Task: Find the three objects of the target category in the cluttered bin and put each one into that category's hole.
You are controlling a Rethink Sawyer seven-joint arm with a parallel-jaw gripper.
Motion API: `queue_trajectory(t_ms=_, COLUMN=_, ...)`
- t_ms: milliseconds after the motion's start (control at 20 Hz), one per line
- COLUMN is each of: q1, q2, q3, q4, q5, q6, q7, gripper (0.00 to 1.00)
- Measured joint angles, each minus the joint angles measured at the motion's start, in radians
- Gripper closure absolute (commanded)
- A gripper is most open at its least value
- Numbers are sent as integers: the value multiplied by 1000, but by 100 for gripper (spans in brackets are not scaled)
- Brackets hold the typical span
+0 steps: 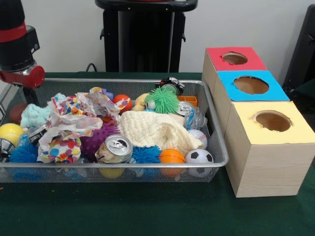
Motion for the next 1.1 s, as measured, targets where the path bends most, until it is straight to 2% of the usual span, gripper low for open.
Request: queue_trajectory(t_ms=1100, q1=-14, q2=9, q3=57, q4=-14, q5=-57, q6=0, q7=0, gripper=100)
